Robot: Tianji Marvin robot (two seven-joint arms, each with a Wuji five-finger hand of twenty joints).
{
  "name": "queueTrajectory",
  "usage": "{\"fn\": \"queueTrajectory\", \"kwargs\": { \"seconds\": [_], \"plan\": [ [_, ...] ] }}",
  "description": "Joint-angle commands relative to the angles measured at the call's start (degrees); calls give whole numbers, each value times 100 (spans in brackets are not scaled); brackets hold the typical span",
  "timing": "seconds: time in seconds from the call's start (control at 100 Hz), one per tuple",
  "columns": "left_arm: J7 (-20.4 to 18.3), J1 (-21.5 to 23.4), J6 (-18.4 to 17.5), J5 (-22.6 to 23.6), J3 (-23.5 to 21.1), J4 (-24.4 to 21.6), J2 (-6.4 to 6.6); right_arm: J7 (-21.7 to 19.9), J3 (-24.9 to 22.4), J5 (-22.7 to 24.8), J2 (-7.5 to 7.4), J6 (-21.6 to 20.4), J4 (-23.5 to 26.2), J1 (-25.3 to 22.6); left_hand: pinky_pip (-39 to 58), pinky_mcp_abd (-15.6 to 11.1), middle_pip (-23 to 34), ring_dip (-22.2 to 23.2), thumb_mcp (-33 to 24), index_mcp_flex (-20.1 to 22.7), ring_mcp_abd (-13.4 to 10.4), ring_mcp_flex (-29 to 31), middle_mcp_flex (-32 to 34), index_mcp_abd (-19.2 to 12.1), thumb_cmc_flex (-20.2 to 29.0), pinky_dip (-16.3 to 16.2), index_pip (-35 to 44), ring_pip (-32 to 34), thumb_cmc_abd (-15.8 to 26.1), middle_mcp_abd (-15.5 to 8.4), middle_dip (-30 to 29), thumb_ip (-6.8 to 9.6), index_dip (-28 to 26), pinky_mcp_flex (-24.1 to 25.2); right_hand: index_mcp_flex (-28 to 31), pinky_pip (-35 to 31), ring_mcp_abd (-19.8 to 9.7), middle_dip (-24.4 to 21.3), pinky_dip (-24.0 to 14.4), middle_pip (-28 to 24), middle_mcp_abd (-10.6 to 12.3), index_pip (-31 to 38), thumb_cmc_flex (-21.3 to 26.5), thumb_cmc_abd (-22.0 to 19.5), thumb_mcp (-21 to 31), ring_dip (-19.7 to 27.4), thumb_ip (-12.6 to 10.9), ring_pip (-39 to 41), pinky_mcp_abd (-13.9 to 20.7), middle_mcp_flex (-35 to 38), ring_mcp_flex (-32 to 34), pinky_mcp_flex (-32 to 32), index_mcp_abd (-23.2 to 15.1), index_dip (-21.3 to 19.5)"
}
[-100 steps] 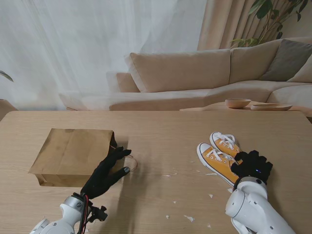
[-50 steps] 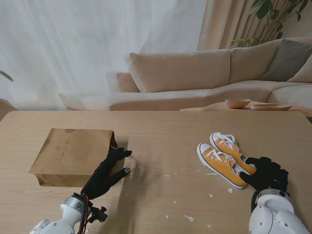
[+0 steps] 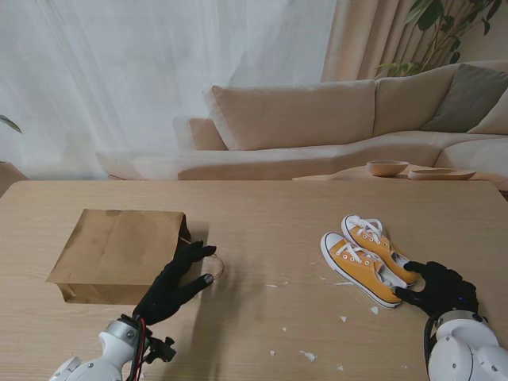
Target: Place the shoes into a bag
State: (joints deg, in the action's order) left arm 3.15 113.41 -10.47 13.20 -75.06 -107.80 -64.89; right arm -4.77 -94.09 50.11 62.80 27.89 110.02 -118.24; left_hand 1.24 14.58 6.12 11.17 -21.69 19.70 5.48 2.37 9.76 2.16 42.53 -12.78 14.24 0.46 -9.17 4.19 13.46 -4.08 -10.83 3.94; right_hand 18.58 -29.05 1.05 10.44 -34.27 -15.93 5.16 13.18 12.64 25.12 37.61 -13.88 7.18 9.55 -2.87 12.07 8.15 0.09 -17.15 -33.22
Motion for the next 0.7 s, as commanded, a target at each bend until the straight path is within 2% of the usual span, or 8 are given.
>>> {"fn": "queueTrajectory", "kwargs": {
  "seconds": [0.0,0.29,0.35,0.69],
  "plan": [
    [-78,9,-10,11,19,-14,-6,-156,63,55,-6,25,-68,105,-106,-234,31,-39,-23,36,-182,-67,-69,-140,176,54,64,-59,-19,-88,73,6,-61,-39,-110,202,11,-52,-160,135,56,-98,-103,104,-90,33,-212,-121,-63,-157,-254,-126,-255,-130],
    [-37,8,-42,52,30,-10,-11,-356,266,304,-78,-47,-447,607,-102,-235,34,-37,-20,44,-182,-65,-65,-149,172,51,66,-57,-18,-89,73,4,-66,-40,-57,321,6,29,-242,134,32,-134,348,356,222,-45,-271,-75,-81,-125,-196,-34,-342,-270],
    [-24,4,-31,58,40,-7,-14,-435,291,341,-96,-67,-495,689,-102,-236,31,-37,-20,35,-179,-67,-69,-144,173,50,63,-58,-15,-90,71,4,-66,-39,-26,388,-1,64,-311,98,33,-138,334,404,395,-64,-247,-26,-74,-138,-215,-15,-358,-392],
    [2,-26,56,80,79,15,-20,-640,523,330,-152,-148,-786,1053,-102,-241,32,-42,-11,49,-188,-66,-68,-138,181,50,64,-60,-12,-99,72,4,-70,-40,437,445,-19,65,-385,56,49,111,263,372,453,-53,-236,-25,-81,-115,-199,-17,-380,-521]
  ]
}}
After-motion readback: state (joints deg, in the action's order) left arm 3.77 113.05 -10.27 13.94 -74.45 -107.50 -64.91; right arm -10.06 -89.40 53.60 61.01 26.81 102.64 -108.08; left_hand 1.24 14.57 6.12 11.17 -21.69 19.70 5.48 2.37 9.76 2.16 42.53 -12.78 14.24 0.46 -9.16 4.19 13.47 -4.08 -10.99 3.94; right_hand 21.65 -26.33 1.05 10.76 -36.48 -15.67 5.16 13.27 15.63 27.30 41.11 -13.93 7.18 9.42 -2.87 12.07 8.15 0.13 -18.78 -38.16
